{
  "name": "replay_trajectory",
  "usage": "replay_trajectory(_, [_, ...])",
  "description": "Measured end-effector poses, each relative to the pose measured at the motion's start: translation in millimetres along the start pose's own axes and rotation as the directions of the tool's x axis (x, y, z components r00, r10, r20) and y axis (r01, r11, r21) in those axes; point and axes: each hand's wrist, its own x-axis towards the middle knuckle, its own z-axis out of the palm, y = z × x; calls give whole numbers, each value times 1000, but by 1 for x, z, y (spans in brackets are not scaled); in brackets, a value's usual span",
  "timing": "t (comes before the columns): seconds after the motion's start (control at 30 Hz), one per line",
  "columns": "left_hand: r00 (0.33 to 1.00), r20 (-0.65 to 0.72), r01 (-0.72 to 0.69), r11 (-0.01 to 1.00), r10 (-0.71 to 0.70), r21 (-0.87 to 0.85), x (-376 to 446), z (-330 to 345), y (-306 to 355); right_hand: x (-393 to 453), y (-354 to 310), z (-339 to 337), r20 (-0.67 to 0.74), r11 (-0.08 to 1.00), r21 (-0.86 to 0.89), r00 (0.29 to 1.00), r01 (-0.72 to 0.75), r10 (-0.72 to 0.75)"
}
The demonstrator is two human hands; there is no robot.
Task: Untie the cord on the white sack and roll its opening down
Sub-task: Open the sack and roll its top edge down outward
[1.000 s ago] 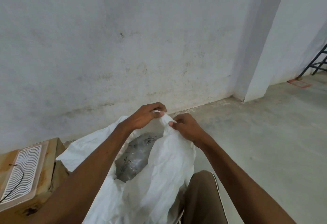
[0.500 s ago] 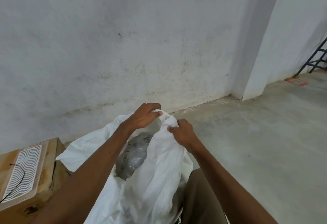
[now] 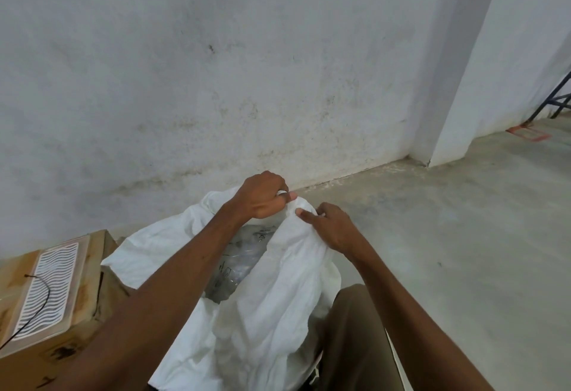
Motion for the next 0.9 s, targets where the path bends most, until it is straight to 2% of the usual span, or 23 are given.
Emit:
replay_trajectory(0.1, [1000, 20, 13, 1000, -13, -7, 4, -1, 2, 2, 7, 5, -43, 1000, 12, 999, 28, -28])
replay_trajectory(0.2, [991, 26, -126, 989, 129, -77, 3, -3, 0, 3, 10, 4, -72, 982, 185, 997, 32, -19])
replay_trajectory(0.27, [985, -7, -174, 980, 174, -95, -1, -2, -5, 2, 13, 0, -47, 933, 360, 999, 3, 15])
replay_trajectory(0.33, [983, -99, -162, 985, 155, -56, -4, 2, -8, -2, 14, -1, 7, 821, 570, 999, -30, 32])
replay_trajectory(0.43, [963, -249, -114, 993, 107, -14, -10, 9, -4, 0, 16, 3, 18, 665, 743, 995, -79, 98])
replay_trajectory(0.53, [952, -305, -81, 951, -14, -297, -29, 10, 13, 6, 8, 7, 24, 527, 844, 989, -99, 148])
replay_trajectory(0.6, [942, -334, -104, 912, -38, -397, -45, 7, 22, 6, -4, 5, 26, 427, 900, 990, -84, 141])
replay_trajectory(0.7, [968, -244, -73, 868, -56, -491, -67, -4, 28, 8, -18, 5, 43, 275, 958, 988, -83, 149])
replay_trajectory(0.8, [987, -126, 21, 864, -97, -502, -80, -10, 27, 5, -29, 8, 78, 217, 971, 990, -102, 120])
replay_trajectory(0.9, [984, -142, 39, 902, -110, -429, -88, -15, 23, -7, -36, 7, 68, 175, 981, 993, -85, 98])
